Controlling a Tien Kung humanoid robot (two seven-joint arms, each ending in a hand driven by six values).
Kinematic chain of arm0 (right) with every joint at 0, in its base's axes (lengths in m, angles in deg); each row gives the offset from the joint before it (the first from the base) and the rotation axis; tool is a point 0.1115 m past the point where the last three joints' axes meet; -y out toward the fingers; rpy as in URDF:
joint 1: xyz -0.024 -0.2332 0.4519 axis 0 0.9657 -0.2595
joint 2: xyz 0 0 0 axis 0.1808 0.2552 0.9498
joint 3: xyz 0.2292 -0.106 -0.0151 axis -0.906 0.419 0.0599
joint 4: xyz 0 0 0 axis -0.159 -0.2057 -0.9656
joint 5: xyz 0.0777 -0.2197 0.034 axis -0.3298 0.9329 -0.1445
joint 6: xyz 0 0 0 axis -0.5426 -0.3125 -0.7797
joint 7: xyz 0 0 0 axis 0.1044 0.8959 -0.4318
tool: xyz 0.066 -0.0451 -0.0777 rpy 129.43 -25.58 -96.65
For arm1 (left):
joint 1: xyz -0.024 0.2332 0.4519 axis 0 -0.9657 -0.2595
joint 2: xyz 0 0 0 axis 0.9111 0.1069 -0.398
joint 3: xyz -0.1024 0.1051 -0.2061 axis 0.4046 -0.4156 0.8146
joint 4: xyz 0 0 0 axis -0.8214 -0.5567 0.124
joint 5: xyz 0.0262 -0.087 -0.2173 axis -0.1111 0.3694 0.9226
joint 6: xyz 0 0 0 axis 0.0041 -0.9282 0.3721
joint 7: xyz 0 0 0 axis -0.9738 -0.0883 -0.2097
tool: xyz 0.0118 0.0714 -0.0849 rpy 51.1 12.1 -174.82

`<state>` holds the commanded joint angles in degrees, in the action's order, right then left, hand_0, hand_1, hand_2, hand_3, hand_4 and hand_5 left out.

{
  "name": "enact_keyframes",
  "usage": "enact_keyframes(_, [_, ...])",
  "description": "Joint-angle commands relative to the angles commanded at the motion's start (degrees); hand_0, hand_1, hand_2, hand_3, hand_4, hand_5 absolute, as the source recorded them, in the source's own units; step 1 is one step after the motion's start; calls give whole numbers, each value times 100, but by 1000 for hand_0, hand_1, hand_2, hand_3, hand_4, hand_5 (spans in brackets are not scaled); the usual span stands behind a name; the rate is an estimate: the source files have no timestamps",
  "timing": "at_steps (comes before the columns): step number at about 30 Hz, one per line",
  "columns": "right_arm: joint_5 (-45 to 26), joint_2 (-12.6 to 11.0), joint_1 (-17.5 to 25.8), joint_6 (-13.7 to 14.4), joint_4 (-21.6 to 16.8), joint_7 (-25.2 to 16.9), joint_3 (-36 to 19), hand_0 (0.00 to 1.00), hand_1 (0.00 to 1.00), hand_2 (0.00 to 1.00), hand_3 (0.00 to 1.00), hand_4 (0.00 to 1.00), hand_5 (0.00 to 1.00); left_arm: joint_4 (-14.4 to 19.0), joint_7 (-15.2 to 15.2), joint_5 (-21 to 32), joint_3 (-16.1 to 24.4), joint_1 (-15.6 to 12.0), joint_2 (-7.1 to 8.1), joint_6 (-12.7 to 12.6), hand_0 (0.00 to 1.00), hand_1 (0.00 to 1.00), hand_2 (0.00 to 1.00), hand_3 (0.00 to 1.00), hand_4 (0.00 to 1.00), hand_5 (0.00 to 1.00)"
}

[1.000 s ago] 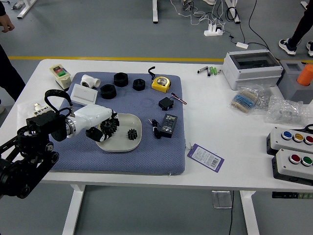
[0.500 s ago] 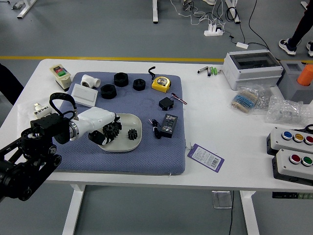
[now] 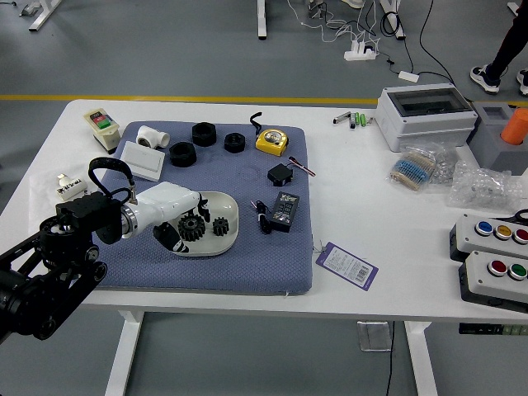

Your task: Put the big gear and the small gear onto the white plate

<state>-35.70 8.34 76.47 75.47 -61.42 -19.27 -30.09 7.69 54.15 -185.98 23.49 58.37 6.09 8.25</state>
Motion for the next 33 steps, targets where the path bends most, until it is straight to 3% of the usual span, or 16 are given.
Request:
enact_keyframes(3, [-2,2,-1,0,1,-1,5,711,713,749,566,796,654,117,8,0,145,-22,3,-17,521,643,733,796,998,176])
enact_keyframes(8, [0,7,8,-7,2,-1,12,711,713,749,566,795,655,451,43,0,715,-131,-30,-92,519,643,726,793,998,166])
enact_keyframes(10, [4,8,10,-10,2,1,28,711,713,749,566,795,655,498,85,0,1030,-204,-78,-196,519,643,726,793,998,166])
enact_keyframes(13, [1,16,19,-15,1,-1,47,711,713,749,566,795,655,444,87,0,1572,-389,-194,-560,519,643,726,793,998,166])
enact_keyframes(14, [-5,19,25,-16,1,-2,51,711,713,749,566,796,654,406,86,0,1782,-476,-238,-719,500,583,622,697,953,172])
enact_keyframes(16, [-22,28,36,-17,1,-2,63,711,713,749,566,796,654,328,118,99,2141,-628,-336,-913,500,583,622,697,953,172])
enact_keyframes(19, [-29,38,46,-18,2,2,75,711,713,749,566,796,654,275,161,389,2533,-783,-431,-972,500,583,622,697,953,172])
enact_keyframes(20, [-23,45,54,-19,3,7,83,711,713,750,566,795,656,245,181,631,2753,-943,-518,-966,560,637,684,660,891,238])
enact_keyframes(25, [-9,57,69,-26,4,13,107,711,713,750,566,795,656,249,231,1748,3376,-1382,-719,-895,560,637,684,660,891,238])
enact_keyframes(26, [-9,61,73,-30,6,14,118,711,713,749,566,795,655,281,229,2008,3525,-1517,-792,-867,710,742,789,717,895,388])
enact_keyframes(31, [-16,77,87,-39,6,16,152,711,713,749,566,795,655,296,370,3200,3943,-1989,-1037,-470,710,742,789,717,895,388])
enact_keyframes(32, [-11,79,89,-42,5,19,160,711,714,749,565,795,656,325,391,3461,3993,-2088,-1079,-404,848,862,890,817,983,546])
enact_keyframes(33, [-9,82,91,-45,4,20,169,711,714,749,565,795,656,366,404,3721,4044,-2168,-1107,-345,848,862,890,817,983,546])
